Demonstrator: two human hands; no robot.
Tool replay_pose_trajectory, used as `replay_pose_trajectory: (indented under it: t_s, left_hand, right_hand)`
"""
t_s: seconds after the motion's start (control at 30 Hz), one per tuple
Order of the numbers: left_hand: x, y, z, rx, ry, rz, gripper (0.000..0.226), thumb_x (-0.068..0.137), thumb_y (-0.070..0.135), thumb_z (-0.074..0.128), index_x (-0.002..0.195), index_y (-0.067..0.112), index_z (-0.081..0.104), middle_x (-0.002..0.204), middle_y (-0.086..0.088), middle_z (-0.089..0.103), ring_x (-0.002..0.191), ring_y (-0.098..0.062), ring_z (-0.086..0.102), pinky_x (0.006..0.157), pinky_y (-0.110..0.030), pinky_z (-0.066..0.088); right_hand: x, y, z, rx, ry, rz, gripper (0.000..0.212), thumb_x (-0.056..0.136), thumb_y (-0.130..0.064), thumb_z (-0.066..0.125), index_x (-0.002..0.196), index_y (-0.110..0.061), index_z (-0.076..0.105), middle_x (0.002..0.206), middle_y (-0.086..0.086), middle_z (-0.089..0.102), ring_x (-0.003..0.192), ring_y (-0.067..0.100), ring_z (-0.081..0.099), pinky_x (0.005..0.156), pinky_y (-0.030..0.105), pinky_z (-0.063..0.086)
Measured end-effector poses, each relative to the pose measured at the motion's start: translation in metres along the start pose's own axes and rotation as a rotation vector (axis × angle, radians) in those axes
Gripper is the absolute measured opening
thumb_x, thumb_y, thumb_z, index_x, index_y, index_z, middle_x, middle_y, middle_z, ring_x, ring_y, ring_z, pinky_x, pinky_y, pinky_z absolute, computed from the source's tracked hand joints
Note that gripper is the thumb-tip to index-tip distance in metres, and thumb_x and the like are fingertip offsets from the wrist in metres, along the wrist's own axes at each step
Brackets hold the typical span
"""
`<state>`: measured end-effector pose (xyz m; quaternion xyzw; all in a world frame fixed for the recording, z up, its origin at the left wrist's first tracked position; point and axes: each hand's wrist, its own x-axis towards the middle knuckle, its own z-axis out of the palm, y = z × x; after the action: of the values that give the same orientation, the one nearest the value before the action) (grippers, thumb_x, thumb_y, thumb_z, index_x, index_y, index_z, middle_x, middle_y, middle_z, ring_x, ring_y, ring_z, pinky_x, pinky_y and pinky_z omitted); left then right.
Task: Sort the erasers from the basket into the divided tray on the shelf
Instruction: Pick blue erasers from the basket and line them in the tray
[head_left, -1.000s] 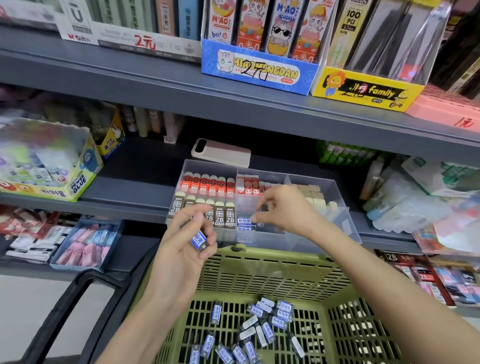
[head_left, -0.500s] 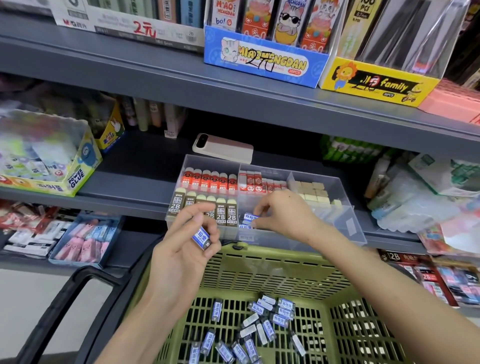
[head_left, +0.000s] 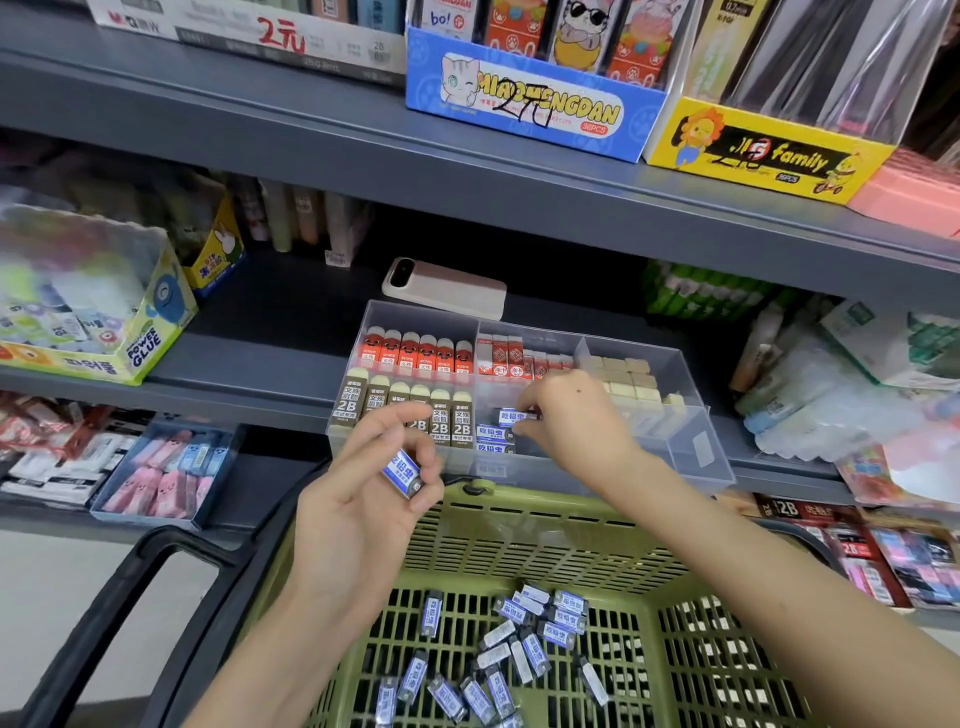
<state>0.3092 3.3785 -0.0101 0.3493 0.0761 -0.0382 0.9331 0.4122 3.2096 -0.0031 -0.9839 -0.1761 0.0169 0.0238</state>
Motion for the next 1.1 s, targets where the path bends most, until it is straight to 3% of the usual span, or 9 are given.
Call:
replay_pose_trajectory:
  t_s: [0.07,0.23,0.5,0.7,0.83,1.1]
  left_hand:
    - [0.000,-0.001,-0.001,-0.013,-0.001,-0.005,0.036,0.061,0.024,0.069,0.092,0.007,0.067,0.071,-0.007,0.049,0.065,-0.016,0.044,0.050,-0.023,0.034]
    - [0.000,-0.003,-0.002,-0.006,-0.008,-0.003,0.035,0.063,0.022,0.066,0.094,0.006,0.066,0.071,-0.008,0.048,0.064,-0.016,0.044,0.050,-0.023,0.034]
    - [-0.001,-0.006,-0.003,0.009,-0.009,-0.013,0.036,0.063,0.023,0.068,0.095,0.007,0.066,0.072,-0.007,0.047,0.067,-0.016,0.043,0.054,-0.026,0.034]
    - [0.000,-0.005,0.000,0.000,0.013,-0.014,0.041,0.062,0.022,0.068,0.099,0.004,0.063,0.071,-0.007,0.046,0.066,-0.016,0.041,0.054,-0.026,0.032]
    - [0.000,-0.004,0.000,-0.026,0.013,-0.011,0.043,0.062,0.022,0.068,0.099,0.003,0.061,0.070,-0.007,0.046,0.065,-0.016,0.042,0.053,-0.025,0.033]
    - [0.000,-0.004,-0.003,-0.042,0.009,0.002,0.030,0.073,0.018,0.060,0.099,0.003,0.061,0.071,-0.007,0.047,0.065,-0.016,0.041,0.055,-0.026,0.032]
  right_hand:
    - [-0.002,-0.001,0.003,0.045,0.013,0.034,0.017,0.087,-0.022,0.059,0.085,-0.009,0.070,0.087,0.006,0.068,0.087,0.022,0.058,0.095,0.036,0.039]
    - [-0.003,-0.007,0.006,0.115,0.041,0.129,0.018,0.089,-0.019,0.057,0.083,-0.008,0.070,0.085,0.007,0.068,0.083,0.024,0.058,0.095,0.038,0.039]
    - [-0.005,-0.017,0.003,-0.035,0.024,0.211,0.014,0.088,-0.009,0.056,0.091,-0.014,0.068,0.091,0.006,0.066,0.095,0.025,0.062,0.094,0.034,0.047]
    - [-0.004,-0.017,-0.003,0.034,-0.018,0.249,0.022,0.093,-0.029,0.053,0.099,-0.015,0.069,0.099,0.007,0.067,0.111,0.024,0.057,0.093,0.030,0.047]
    - [-0.004,-0.014,-0.004,0.185,-0.061,0.237,0.026,0.091,-0.027,0.052,0.091,-0.012,0.074,0.083,0.008,0.069,0.090,0.022,0.062,0.099,0.037,0.042]
    - [0.008,-0.020,0.004,0.242,0.022,0.197,0.016,0.082,-0.009,0.058,0.076,-0.003,0.072,0.079,0.012,0.072,0.073,0.023,0.068,0.073,0.029,0.054]
